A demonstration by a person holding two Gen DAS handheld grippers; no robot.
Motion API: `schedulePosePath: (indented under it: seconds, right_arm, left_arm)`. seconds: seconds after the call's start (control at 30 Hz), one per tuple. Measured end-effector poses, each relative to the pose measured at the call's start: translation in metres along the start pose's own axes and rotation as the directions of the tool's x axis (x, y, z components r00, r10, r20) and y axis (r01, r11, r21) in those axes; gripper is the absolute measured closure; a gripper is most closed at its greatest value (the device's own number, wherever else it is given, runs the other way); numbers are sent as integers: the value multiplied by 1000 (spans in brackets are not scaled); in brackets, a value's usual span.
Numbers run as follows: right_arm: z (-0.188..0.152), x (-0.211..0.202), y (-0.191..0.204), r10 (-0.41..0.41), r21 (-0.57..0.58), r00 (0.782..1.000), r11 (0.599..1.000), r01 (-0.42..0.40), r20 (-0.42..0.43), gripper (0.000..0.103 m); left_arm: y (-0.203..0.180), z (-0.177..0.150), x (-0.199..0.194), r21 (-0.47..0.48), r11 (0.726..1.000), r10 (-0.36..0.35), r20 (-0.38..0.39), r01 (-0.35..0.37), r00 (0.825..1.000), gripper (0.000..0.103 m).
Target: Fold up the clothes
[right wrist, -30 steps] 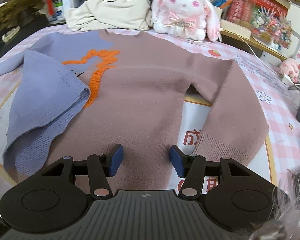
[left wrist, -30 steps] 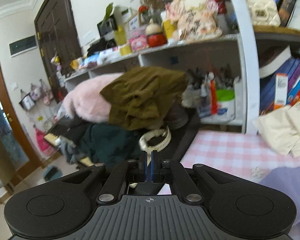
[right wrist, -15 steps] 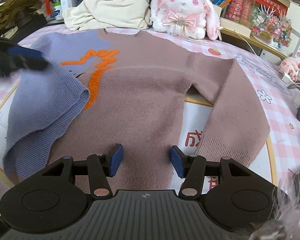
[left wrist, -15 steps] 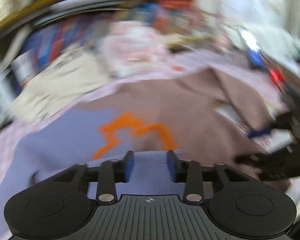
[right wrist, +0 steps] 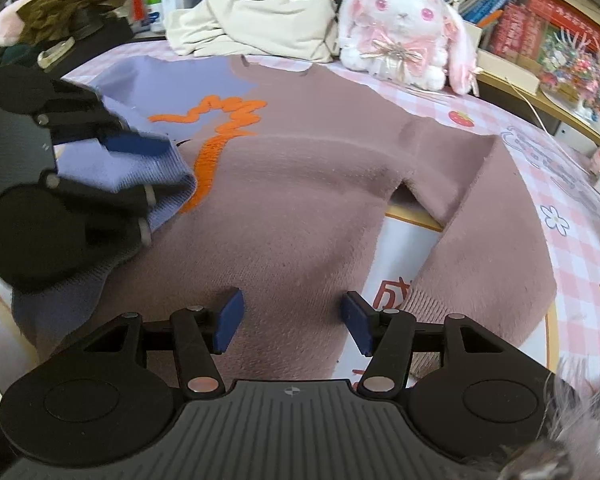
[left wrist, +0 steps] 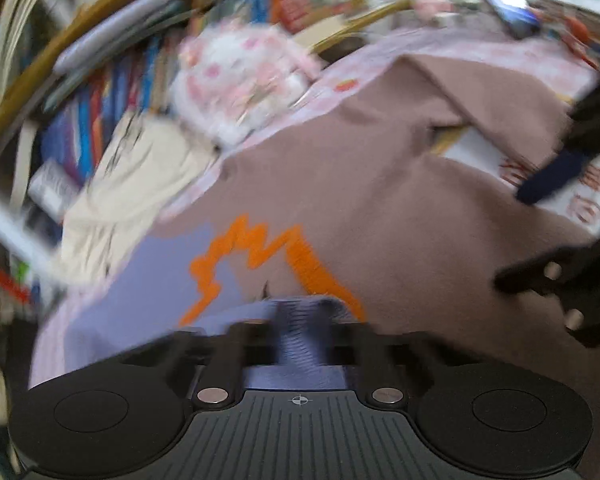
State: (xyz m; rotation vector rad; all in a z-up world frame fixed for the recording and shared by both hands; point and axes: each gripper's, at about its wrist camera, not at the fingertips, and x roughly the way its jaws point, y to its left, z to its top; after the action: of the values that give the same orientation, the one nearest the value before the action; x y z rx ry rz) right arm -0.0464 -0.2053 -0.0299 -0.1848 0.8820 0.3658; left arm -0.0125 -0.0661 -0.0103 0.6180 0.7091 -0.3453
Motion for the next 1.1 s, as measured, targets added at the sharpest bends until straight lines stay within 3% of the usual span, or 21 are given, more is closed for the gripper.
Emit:
schedulePosePath:
  seconds: [0.1,0.23,0.3,0.37,0.47,0.5,0.57,0.63,0.73,0.8,0.87,0.9,0.97,1.03,1.1]
  right_arm:
    - [1,1,-2,18,-22,1000,1000,-18,-5,48]
    - [1,2,-3,38,-49,999,998,-39,-11,48]
    - [2,2,-4,47,-57,999,997,-48,-16,48]
    - [2,3,-5,51,-61,998,997,-53,-22,48]
    - [4,3,-5,55,-67,998,996,-57,-30,48]
    - [5,4,-5,56,-69,998,996,-58,-33,48]
    - [5,4,-5,56,-71,998,996,-58,-37,48]
    - [5,4,-5,53,-69,998,996,-56,-41,48]
    - [5,4,-4,46,-62,998,997,-49,-48,48]
    - [4,3,-4,37,-38,998,999,-39,-52,48]
    - [3,2,-4,27,-12,998,1000,-28,-56,48]
    - [2,1,-4,22,1,998,1000,-22,-58,48]
    - [1,0,-4,12,26,998,1000,-11,-62,49]
    - [0,-1,-3,3,52,998,999,1,-67,48]
    - [-1,-2,-3,-6,78,997,997,12,-71,49]
  left_arm:
    - [36,-10,-34,-208,978,26,48,-15,999,96]
    - [82,-45,-97,-400,915,93,81,-53,992,96]
    - [95,-74,-120,-455,884,132,24,-107,991,96]
    - [102,-110,-131,-501,848,150,-87,-174,985,89]
    - [108,-153,-128,-526,811,113,-289,-256,951,79]
    - [110,-162,-128,-532,804,99,-321,-266,942,75]
    - [114,-165,-129,-541,796,109,-315,-273,943,63]
    - [119,-159,-127,-534,800,125,-296,-272,947,55]
    - [122,-155,-116,-484,854,39,-304,-189,952,51]
    - [117,-163,-109,-372,924,-62,-365,-84,929,51]
    - [111,-176,-110,-209,976,-40,-425,-55,904,51]
    - [110,-183,-111,-139,987,6,-446,-76,895,51]
    - [122,-194,-112,-80,987,90,-465,-143,881,51]
    - [146,-187,-110,-185,957,131,-410,-223,903,51]
    - [170,-181,-109,-292,911,180,-357,-292,917,51]
